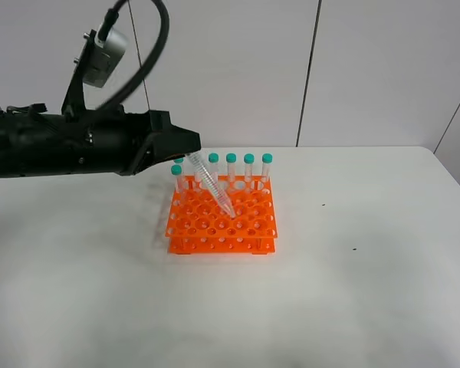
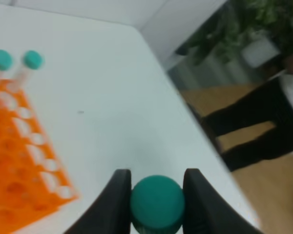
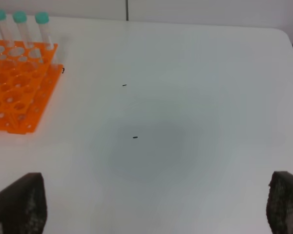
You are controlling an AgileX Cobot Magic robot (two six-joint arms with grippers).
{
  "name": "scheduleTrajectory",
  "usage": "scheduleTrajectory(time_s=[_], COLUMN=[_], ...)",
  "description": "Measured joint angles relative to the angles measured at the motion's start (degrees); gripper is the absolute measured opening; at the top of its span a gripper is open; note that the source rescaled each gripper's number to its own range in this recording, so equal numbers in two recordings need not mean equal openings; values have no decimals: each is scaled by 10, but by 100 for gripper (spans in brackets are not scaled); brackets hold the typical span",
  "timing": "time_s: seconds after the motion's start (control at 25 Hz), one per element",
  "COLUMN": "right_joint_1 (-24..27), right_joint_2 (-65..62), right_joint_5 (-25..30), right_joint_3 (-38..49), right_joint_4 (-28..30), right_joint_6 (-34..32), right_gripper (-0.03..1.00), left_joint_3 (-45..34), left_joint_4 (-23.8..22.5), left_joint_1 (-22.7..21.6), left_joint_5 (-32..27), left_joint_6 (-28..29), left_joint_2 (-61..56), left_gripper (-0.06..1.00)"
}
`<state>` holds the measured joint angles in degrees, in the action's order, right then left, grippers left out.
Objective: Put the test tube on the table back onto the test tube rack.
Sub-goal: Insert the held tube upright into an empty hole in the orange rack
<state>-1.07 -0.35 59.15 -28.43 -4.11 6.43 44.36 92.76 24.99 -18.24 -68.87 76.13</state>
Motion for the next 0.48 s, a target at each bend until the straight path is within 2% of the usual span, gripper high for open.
scheduleTrajectory(time_s=[0.04, 0.12, 0.2, 0.28, 0.32, 0.36, 0.48], right_joint_1=[0, 0, 0, 0, 0, 0, 0], right_joint_2=[0, 0, 0, 0, 0, 0, 0], right_joint_5=[0, 0, 0, 0, 0, 0, 0], right_joint_3=[0, 0, 0, 0, 0, 0, 0], right_joint_4=[0, 0, 0, -1, -1, -1, -1], right_joint_6=[0, 0, 0, 0, 0, 0, 0], right_gripper=[100, 100, 100, 100, 100, 100, 100], left_joint_3=[0, 0, 0, 0, -1, -1, -1], left_joint_4=[-29, -126, -249, -402, -459, -459, -619], left_joint_1=[4, 17, 39, 69, 88, 88, 136], left_joint_5=[29, 83, 149, 213, 249, 249, 336], left_joint_6=[9, 48, 126, 216, 262, 262, 351], left_joint_2=[-1, -4, -7, -7, -7, -7, -2], left_gripper=[0, 0, 0, 0, 0, 0, 0])
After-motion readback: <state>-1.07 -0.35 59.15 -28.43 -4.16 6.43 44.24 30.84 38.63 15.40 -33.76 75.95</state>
